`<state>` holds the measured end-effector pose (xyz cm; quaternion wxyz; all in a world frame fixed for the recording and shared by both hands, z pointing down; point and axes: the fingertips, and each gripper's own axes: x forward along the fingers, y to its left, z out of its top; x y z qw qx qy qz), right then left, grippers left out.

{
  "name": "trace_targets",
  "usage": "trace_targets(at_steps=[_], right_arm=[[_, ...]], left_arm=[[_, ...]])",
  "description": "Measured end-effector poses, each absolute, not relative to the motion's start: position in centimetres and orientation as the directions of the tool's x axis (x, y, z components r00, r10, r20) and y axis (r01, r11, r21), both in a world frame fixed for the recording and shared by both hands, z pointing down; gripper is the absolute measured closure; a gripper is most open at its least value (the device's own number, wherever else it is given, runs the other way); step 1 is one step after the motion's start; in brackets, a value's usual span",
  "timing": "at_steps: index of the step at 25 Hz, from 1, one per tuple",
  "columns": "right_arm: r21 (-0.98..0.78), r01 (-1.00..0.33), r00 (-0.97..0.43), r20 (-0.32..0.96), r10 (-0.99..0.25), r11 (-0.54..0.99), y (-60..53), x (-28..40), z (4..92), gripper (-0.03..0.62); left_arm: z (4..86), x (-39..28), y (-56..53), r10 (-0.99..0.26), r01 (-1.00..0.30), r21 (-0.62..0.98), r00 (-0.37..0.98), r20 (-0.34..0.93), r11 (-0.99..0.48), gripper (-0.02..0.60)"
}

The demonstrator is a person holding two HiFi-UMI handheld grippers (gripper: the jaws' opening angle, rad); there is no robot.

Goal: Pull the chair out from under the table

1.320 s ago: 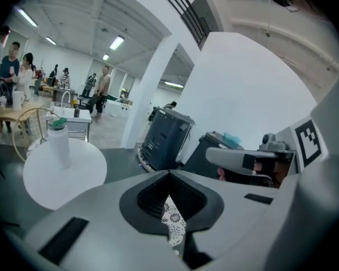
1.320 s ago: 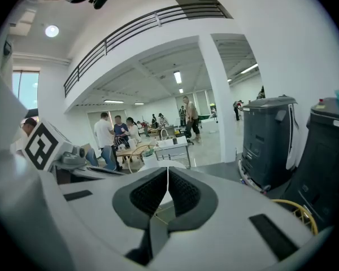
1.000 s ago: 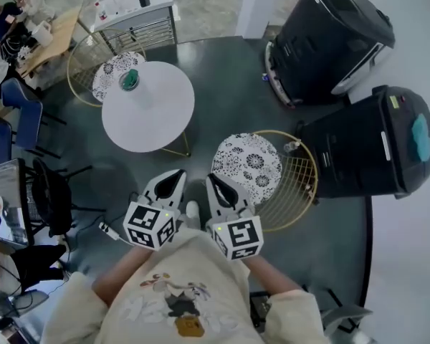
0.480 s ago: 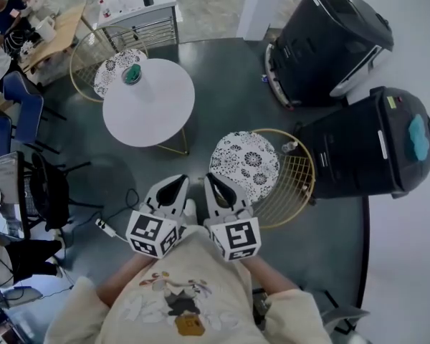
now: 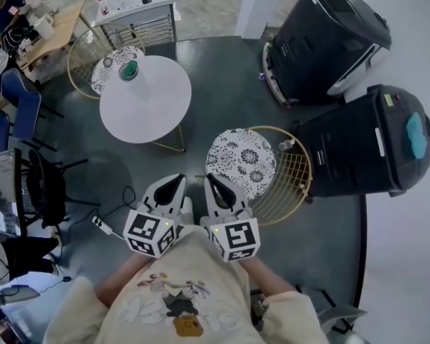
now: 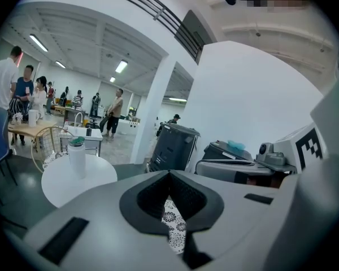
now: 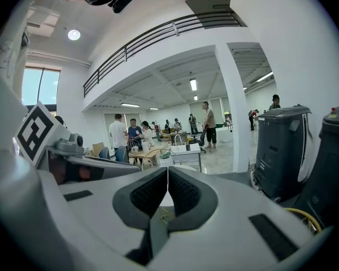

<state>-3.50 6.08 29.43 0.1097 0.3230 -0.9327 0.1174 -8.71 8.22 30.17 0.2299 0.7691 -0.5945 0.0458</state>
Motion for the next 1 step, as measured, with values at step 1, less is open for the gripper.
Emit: trace_targets(at_steps=[1], right_arm=[[-0.151, -0.629, -0.767, 0.283, -0.577, 0.762, 6.12, -3.35, 29.47, 0.582]], left_arm=[[30.21, -8.56, 8.32, -0.893, -0.935, 0.300, 0.289, 0.345, -0.187, 0.574]])
